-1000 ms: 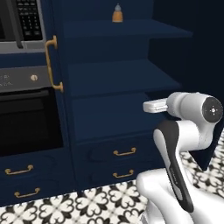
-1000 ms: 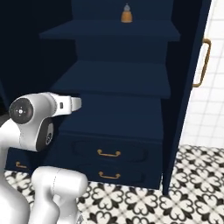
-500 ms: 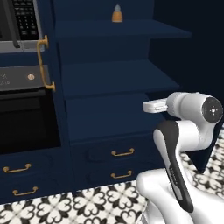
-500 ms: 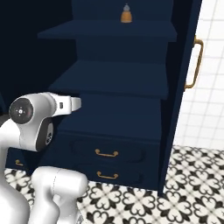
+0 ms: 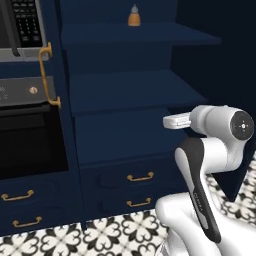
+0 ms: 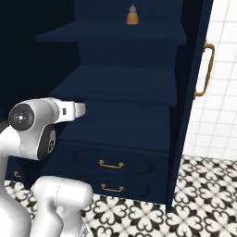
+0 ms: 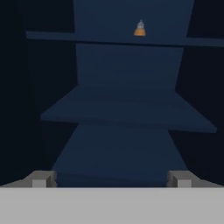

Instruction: Pick the honey bottle and place it on the digital scale for weighing, and close the cabinet.

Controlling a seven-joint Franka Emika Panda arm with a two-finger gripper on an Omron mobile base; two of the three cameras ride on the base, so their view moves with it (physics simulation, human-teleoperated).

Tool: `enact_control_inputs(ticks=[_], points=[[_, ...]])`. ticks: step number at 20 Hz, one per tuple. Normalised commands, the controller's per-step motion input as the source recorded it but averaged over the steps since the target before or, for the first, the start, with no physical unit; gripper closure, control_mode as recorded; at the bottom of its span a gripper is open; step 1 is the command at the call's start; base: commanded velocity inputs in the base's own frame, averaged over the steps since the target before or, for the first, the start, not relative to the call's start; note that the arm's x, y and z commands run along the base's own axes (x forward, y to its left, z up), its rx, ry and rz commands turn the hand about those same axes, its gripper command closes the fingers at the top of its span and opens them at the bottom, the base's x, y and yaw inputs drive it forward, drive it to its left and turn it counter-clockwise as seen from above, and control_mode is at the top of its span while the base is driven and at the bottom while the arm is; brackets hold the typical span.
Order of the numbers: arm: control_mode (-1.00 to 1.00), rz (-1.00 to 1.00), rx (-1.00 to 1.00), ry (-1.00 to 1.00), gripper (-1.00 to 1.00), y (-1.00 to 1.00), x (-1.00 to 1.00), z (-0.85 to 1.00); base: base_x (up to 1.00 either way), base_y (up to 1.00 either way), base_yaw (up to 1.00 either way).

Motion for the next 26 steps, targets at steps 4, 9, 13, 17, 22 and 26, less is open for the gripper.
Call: enact_control_inputs(ticks=[4,9,13,17,22,26], points=[[1.00,0.00,0.00,0.00,-1.00,0.00,0.00,0.00,0.31,0.00,0.00],[1.00,0.00,0.00,0.00,-1.00,0.00,0.00,0.00,0.13,0.00,0.00],[-1.00,0.00,0.00,-0.03,-1.00,-0.24,-0.21,0.00,0.00,0.00,0.00],[-1.00,-0.07,0.00,-0.19,-1.00,-0.45,-0.95,0.00,0.00,0.00,0.00],[-1.00,-0.14,0.01,-0.26,-1.00,-0.22,-1.00,0.00,0.00,0.00,0.00],[-1.00,-0.25,0.03,-0.20,-1.00,-0.32,-1.00,-0.04,0.00,0.00,0.00]])
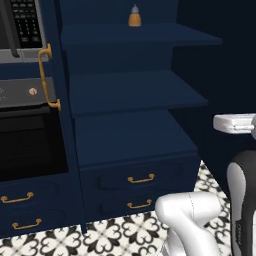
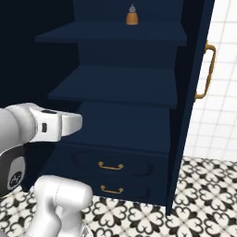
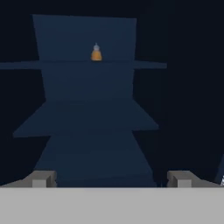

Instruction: Pick the honey bottle and place it on the digital scale for weighing, and close the cabinet.

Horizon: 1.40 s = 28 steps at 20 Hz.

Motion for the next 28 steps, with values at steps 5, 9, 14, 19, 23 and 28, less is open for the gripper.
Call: enact_control_inputs(ticks=[5,9,14,19,23,28], points=[[-1.00,-0.15,0.07,-0.22,-1.00,-0.59,-1.00,-0.17,0.00,0.00,0.00],[-1.00,-0.01,0.10,-0.34,-1.00,-0.64,-1.00,-0.05,0.00,0.00,0.00],[-1.00,0.00,0.30,-0.25,-1.00,-0.88,-0.89,-0.21,0.00,0.00,0.00],[-1.00,0.21,0.31,-0.27,-1.00,-0.68,0.14,-0.48,0.00,0.00,0.00],[-1.00,0.30,0.14,-0.08,-1.00,-0.59,0.53,-0.31,0.00,0.00,0.00],[-1.00,0.21,0.12,0.00,-1.00,-0.18,0.87,-0.40,0.00,0.00,0.00]])
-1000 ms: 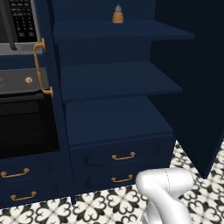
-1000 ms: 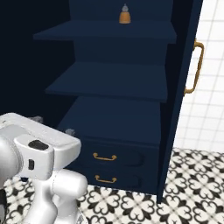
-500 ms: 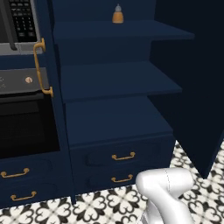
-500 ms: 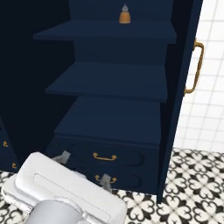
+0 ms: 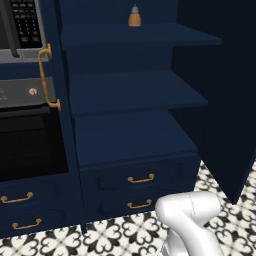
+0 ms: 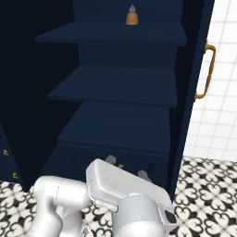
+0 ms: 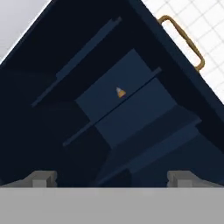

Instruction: Pick the honey bottle and place it on the digital scale for weighing, and close the cabinet.

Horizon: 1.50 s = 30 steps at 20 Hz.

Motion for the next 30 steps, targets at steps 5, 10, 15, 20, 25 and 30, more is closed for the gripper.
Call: enact_control_inputs(ticks=[5,10,15,20,25,30], points=[[-1.00,0.10,0.27,0.01,-1.00,-0.36,0.82,-0.52,0.00,0.00,0.00],[-1.00,0.04,0.35,0.02,-1.00,-0.90,0.34,-0.60,0.00,0.00,0.00],[-1.00,-0.01,0.12,0.02,-1.00,-0.64,0.74,-0.82,0.00,0.00,0.00],[-1.00,0.00,0.27,0.17,-1.00,-0.59,0.99,-0.53,0.00,0.00,0.00],[-1.00,0.21,0.37,0.21,-1.00,-0.98,0.32,-0.21,0.00,0.00,0.00],[-1.00,0.34,0.29,0.11,-1.00,-0.70,0.41,-0.28,0.00,0.00,0.00]])
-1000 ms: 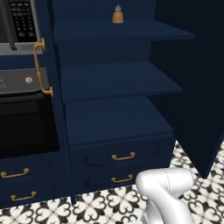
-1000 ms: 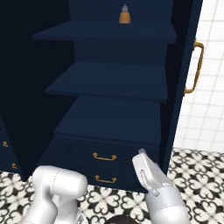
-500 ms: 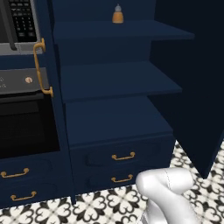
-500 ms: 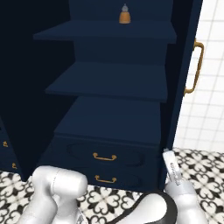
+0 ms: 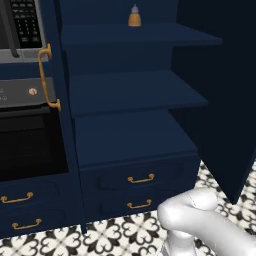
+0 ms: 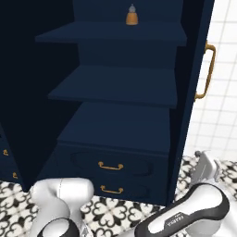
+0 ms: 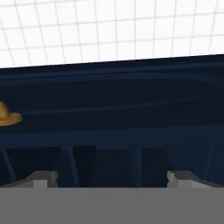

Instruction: Pick the honey bottle and place it on the digital scale for weighing, and close the cabinet.

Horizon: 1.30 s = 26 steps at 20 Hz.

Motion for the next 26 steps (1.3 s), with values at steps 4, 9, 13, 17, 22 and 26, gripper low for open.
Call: enact_control_inputs(ticks=[4,9,13,17,22,26], points=[[-1.00,0.30,0.12,0.00,-1.00,-0.22,0.69,-0.24,0.00,0.00,0.00],[-1.00,0.29,0.16,0.03,-1.00,-0.30,0.95,-0.50,0.00,0.00,0.00],[-1.00,0.42,0.16,-0.07,-1.00,-0.66,0.88,-0.64,0.00,0.00,0.00],[-1.00,0.53,0.12,-0.17,-1.00,-0.17,0.34,-0.22,0.00,0.00,0.00],[-1.00,0.48,0.01,-0.01,-1.00,0.85,0.00,0.00,0.00,0.00,0.00],[-1.00,0.41,0.00,0.00,-1.00,1.00,-0.08,0.00,0.00,0.00,0.00]])
